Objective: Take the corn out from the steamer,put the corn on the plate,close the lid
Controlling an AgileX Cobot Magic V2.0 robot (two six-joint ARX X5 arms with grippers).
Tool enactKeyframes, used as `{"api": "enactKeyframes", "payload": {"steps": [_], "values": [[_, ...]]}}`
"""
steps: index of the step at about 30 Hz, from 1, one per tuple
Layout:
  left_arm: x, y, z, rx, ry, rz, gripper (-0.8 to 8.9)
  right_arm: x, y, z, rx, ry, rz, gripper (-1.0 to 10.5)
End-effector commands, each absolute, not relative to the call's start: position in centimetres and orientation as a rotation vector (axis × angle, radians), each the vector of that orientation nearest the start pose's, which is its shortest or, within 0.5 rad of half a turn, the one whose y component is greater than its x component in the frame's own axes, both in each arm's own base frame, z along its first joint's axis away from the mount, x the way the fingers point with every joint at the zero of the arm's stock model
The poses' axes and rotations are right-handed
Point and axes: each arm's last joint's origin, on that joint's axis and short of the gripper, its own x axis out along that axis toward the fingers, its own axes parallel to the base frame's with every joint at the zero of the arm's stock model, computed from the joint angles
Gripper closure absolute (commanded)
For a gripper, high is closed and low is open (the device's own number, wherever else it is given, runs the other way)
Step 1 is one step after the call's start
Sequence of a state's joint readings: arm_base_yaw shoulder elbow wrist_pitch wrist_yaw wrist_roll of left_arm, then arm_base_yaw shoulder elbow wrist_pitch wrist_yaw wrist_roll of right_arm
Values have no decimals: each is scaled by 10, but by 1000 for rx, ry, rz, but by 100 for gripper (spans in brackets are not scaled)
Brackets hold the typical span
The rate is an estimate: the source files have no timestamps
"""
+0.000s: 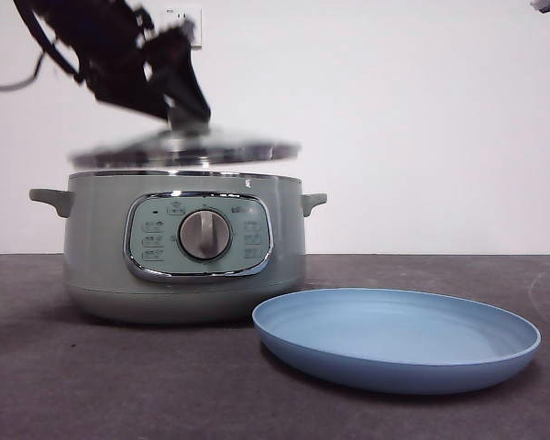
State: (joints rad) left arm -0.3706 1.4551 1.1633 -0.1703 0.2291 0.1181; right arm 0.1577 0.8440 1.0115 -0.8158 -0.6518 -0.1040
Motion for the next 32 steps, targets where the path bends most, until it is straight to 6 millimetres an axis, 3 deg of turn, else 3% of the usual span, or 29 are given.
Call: {"api": "enactKeyframes", "payload": {"steps": [1,8,13,16,22,32], "values": [[289,-121,337,119,318,-630,822,147,41,348,90,594,802,348],[240,-102,382,108,200,-626,822,168,53,350,156,557,820,348],[189,-81,409,105,140,-617,822,193,86,348,181,532,849,348],[155,-68,422,95,100,-603,822,208,117,342,152,563,858,348],[103,-46,429,78,77,-562,822,243,180,340,72,628,846,348],[55,-26,419,86,135,-508,822,310,266,332,-28,748,795,348]]}}
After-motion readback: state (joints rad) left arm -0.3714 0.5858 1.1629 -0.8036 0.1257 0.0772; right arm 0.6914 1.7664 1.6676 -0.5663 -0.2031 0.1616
